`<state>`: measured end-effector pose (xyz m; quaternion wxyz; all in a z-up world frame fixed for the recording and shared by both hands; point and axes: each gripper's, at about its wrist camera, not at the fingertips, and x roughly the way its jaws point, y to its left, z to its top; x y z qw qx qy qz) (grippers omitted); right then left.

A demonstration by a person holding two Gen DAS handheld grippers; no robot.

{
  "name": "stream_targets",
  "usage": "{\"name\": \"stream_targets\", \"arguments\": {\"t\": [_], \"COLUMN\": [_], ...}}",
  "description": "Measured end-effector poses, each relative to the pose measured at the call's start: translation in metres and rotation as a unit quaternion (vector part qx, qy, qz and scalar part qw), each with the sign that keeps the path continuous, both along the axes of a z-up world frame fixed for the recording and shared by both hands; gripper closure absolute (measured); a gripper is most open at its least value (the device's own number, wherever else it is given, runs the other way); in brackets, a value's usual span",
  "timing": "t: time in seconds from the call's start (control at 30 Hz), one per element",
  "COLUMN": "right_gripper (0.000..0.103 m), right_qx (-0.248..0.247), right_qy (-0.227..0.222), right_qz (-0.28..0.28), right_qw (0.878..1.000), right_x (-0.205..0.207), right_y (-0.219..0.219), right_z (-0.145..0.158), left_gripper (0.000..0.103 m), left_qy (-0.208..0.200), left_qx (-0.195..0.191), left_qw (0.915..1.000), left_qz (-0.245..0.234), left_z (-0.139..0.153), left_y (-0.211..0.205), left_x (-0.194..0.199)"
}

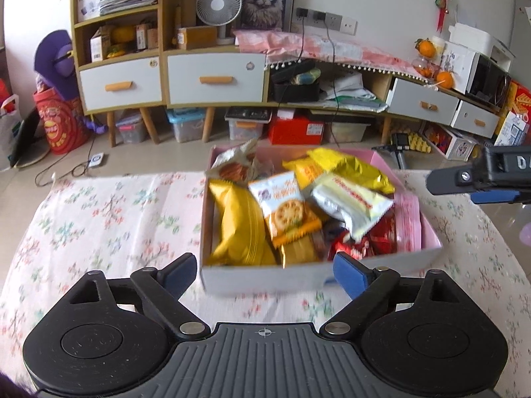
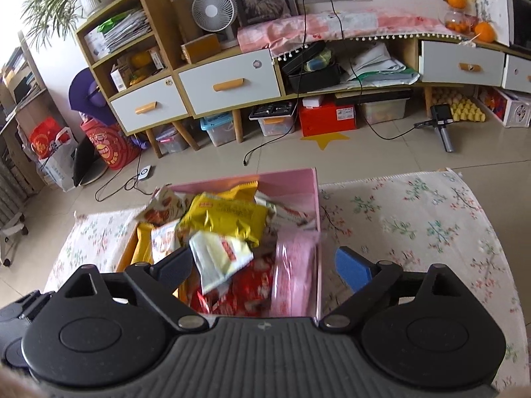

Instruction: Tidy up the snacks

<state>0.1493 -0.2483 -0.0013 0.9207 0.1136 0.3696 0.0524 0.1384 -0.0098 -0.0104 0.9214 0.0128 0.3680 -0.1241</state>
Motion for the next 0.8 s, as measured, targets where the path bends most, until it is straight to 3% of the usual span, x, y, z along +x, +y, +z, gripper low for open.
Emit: {"name": "stream_targets", "arguments": {"t": [0.37, 0.63, 0.8], "right_gripper": [0.005, 0.001, 0.0], "right_qx": [-0.019, -0.092, -0.098], "right_qy": [0.022, 0.025, 0.024], "right_qz": [-0.013, -0.005, 0.002], "right_qw": [0.999, 0.995, 0.995], "right_x": [-0.044, -0.068, -0.079], "right_y": [0.007, 0.023, 0.029], "right_z": [-0.015, -0.024, -0.028], "left_gripper": [0.005, 0.001, 0.001], "left_qy": [0.05, 0.069, 0.07], "left_qx": [0.043, 0.026, 0.035], "left_qw": [0.9961, 0.9944, 0.9942], "left_qz": [0.057, 0.076, 0.074], "left_z": [-0.004, 0.002, 0.008], "left_y": [0.004, 0.006, -0.001], "left_x": [-0.038, -0.063, -0.065]}}
